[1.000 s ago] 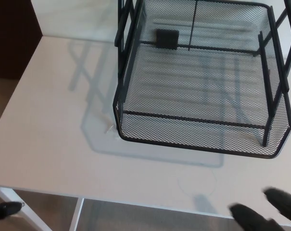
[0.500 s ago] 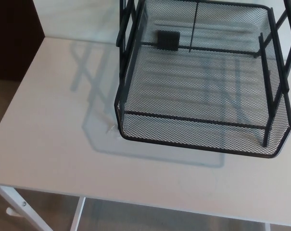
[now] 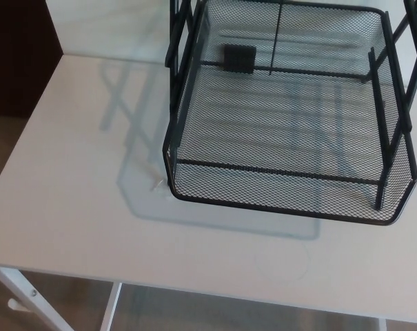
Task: The robot walk towards a table in front and then pushes a layer of a file tray back to its original position using its right hand
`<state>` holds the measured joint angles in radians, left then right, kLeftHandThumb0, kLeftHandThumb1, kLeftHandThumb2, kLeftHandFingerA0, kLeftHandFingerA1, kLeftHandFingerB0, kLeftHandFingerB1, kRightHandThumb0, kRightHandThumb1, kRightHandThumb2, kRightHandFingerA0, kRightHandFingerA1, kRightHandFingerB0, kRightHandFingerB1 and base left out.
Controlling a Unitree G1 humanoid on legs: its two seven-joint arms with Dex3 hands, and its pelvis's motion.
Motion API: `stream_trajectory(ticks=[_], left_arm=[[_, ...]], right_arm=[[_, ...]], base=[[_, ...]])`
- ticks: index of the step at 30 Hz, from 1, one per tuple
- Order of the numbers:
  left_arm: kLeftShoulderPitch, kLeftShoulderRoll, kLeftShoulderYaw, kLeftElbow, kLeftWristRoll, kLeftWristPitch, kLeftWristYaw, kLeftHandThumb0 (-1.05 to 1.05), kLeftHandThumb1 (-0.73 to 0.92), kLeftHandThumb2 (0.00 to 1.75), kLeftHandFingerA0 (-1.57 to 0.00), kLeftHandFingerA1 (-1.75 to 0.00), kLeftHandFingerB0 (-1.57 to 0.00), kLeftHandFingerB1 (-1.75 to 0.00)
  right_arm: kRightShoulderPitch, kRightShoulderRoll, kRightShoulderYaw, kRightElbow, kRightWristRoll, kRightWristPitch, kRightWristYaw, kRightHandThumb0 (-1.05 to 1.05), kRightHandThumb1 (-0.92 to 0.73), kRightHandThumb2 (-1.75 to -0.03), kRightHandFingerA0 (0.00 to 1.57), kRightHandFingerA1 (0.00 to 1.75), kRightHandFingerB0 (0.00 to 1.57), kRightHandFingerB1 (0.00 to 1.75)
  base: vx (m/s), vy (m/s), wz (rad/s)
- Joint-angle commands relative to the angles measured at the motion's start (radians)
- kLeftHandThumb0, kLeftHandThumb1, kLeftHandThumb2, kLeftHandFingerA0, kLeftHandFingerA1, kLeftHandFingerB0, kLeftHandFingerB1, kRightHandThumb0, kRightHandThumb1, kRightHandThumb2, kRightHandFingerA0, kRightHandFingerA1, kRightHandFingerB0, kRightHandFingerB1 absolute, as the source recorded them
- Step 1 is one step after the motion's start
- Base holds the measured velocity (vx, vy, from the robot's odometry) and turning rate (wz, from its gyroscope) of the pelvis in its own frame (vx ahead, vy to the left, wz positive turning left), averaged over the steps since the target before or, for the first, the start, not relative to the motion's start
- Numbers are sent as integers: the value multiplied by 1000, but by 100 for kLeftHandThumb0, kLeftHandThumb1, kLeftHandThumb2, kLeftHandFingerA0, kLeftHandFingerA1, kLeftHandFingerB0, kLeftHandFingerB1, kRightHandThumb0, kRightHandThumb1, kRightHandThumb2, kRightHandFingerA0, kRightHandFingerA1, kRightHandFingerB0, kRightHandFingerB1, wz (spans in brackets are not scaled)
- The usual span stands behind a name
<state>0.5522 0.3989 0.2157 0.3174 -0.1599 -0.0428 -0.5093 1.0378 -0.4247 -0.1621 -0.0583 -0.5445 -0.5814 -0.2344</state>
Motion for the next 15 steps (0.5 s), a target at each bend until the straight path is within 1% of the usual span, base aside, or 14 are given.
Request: stream_trajectory(ticks=[1,4,5,8,9,10,12,13,15], left_arm=[[11,61,-1,36,46,-138,-34,-38,42,64,-35,-43,-31,-40],[5,61,-1,43,45,-139,-35,-37,42,63,-34,-42,-31,-40],[3,61,-4,47,47,-138,-35,-38,42,64,-34,-42,-31,-40],[-1,62,-5,57,49,-146,-35,-39,42,64,-34,-43,-31,-40],[-4,62,-2,58,44,-145,-37,-36,43,63,-34,-43,-30,-40],[-9,61,1,60,38,-141,-37,-34,44,62,-35,-42,-30,-39],[-15,61,1,63,41,-134,-30,-34,43,62,-35,-42,-31,-39],[-18,61,2,67,41,-131,-29,-34,43,62,-36,-42,-31,-40],[-19,61,2,69,40,-131,-29,-34,43,62,-36,-42,-31,-40]], right_arm=[[-155,90,-19,189,592,95,297,-45,-62,-58,6,40,5,29],[-167,110,-6,164,608,128,316,-47,-60,-60,6,39,6,26],[-161,111,-7,158,611,130,320,-51,-59,-59,6,38,7,26],[-175,120,-3,177,629,97,338,-49,-58,-60,5,39,6,28],[-182,130,2,177,633,107,344,-47,-57,-60,5,35,7,27],[-195,145,11,185,637,114,351,-49,-55,-65,6,35,7,27],[-207,155,15,202,647,107,369,-47,-54,-69,3,33,5,27],[-211,161,18,207,645,88,369,-46,-56,-65,5,34,7,30],[-212,163,19,209,643,81,369,-46,-56,-65,5,34,7,30]], base=[[0,0,0],[0,0,0],[0,0,0],[0,0,0],[0,0,0],[0,0,0],[0,0,0],[0,0,0],[0,0,0]])
